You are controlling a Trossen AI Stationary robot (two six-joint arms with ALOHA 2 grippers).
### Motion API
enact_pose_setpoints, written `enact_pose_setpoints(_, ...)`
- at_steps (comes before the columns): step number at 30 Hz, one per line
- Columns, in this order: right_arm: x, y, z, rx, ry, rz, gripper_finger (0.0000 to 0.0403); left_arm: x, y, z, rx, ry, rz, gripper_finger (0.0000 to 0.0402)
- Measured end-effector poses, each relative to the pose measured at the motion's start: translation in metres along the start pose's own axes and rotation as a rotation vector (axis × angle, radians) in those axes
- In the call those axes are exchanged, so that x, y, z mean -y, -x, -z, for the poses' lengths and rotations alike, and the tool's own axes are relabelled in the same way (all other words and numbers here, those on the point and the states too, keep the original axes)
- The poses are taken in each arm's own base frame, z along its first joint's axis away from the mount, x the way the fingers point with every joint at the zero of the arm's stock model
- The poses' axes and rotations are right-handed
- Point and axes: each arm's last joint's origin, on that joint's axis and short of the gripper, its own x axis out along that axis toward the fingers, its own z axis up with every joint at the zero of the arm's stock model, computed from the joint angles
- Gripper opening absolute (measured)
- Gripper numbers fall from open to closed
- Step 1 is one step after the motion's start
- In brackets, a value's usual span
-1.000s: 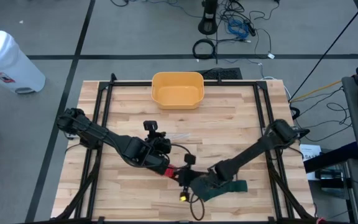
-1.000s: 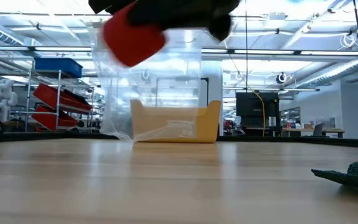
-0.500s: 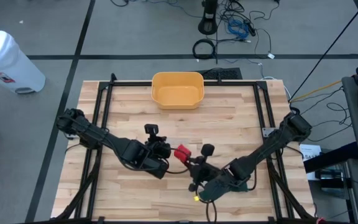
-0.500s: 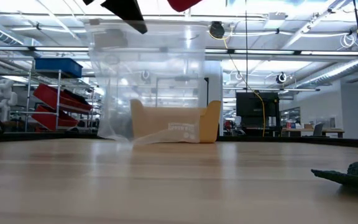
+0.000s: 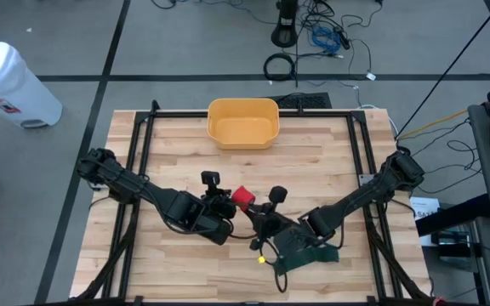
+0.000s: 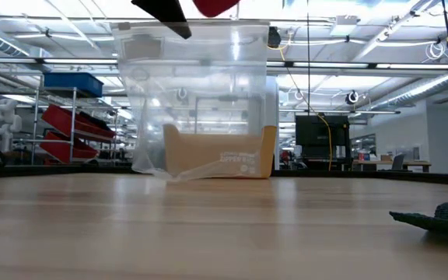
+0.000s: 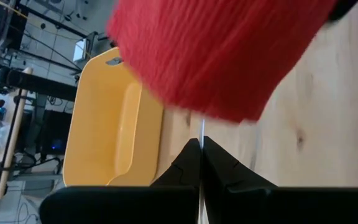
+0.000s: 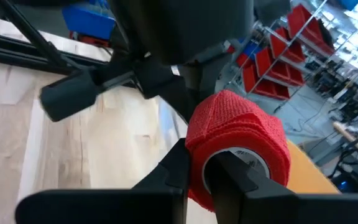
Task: Roll bandage
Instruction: Put the rolled red bandage into the transparent zip bag
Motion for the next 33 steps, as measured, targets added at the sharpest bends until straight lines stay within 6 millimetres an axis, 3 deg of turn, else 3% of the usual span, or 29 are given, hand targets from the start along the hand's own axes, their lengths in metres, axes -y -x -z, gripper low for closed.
enact_pose_setpoints(11,-0.009,-0.016,0.015,-0.041,-0.022,-0.014,0.0036,-0.001,0.001,-0.001,0.004,0.004,0.002,0.0002)
enact_pose_setpoints(25,-0.023,0.004,0.002,0.062,-0.023,-0.066,0.0036,-0.005,-0.004,-0.002,-0.005,0.021,-0.007,0.0002)
enact_pose_setpoints(33,-0.017,-0.003,0.008,0.014,-0.018,-0.013,0.0036,-0.005,-0.003,-0.002,-0.004,0.021,-0.008,0.0002)
